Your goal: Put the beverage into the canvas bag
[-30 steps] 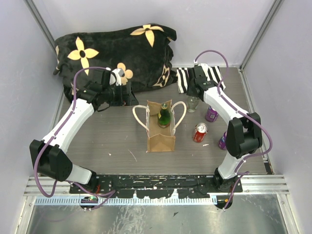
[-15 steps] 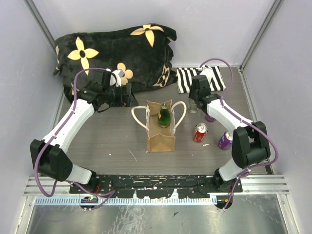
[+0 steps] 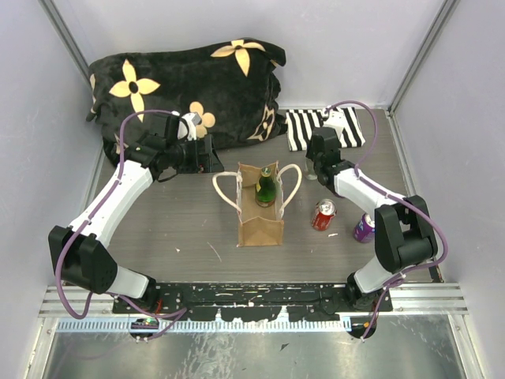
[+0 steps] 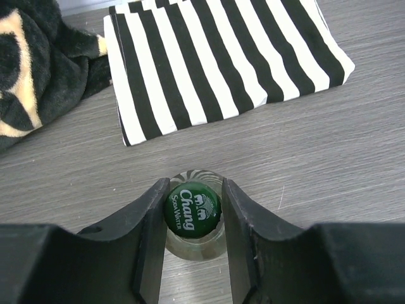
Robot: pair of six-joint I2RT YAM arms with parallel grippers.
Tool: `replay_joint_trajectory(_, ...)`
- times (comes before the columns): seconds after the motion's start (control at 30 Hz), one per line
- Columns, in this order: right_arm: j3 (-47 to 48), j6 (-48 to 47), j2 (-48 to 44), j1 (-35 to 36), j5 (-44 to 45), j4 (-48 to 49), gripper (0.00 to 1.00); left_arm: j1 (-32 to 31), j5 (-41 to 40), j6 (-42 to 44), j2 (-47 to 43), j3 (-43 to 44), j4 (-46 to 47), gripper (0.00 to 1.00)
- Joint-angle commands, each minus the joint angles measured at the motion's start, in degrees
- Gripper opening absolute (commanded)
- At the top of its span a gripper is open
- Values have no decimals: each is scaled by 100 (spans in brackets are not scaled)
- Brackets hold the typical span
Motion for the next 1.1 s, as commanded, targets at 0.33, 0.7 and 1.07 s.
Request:
replay_joint_trajectory(0.33,88,-329,-424,-22,-308,159,1,15,48,18,-91,-45,106,92)
replay_joint_trajectory(0.7,600,-305,-572,-24,-481,5,1,9,63,2,-99,-78,135,93)
replay_joint_trajectory(1.07,788,-368,-644,-22,-508,-49,1,12,81,-29,-76,-58,175,93)
